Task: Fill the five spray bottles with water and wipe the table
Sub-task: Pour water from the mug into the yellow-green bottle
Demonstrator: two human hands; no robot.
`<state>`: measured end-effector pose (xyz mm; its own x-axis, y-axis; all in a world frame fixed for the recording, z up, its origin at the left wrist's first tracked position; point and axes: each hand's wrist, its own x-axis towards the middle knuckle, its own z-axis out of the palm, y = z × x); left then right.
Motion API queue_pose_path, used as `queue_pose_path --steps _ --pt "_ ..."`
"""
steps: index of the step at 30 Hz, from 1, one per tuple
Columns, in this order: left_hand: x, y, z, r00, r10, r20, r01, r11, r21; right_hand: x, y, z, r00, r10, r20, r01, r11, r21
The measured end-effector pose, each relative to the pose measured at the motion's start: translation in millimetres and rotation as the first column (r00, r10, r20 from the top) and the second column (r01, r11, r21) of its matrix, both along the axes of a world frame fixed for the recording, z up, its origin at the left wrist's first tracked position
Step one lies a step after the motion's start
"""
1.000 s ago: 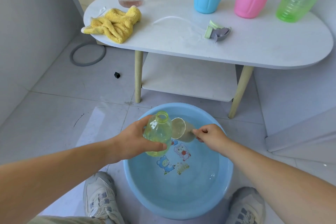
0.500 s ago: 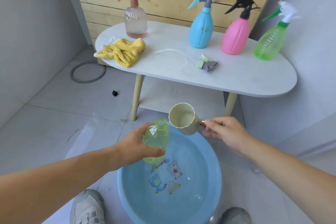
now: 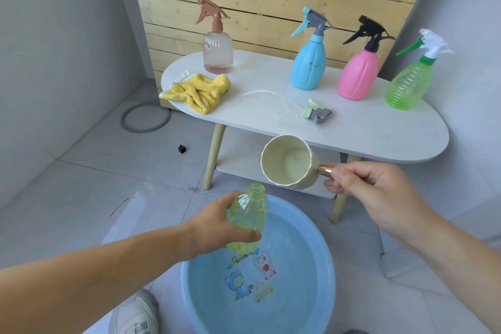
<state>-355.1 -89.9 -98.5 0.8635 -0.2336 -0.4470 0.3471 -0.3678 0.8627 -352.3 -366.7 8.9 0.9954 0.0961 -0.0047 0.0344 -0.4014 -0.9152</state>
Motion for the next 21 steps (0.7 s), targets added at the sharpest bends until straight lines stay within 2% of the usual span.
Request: queue_pose_path --steps 5,21 --pt "-0.4 -1.4 2.8 1.0 0.006 -0.005 -0.006 1.0 -0.018 -3.0 2.6 4.1 0.998 0.018 0.052 -0.014 0.997 -0.071" --pt "3.1 -2.3 2.0 1.0 0.006 -0.013 -0.007 0.999 -0.037 -6.7 10.4 4.0 0.993 0.047 0.11 -0.041 0.997 -0.061"
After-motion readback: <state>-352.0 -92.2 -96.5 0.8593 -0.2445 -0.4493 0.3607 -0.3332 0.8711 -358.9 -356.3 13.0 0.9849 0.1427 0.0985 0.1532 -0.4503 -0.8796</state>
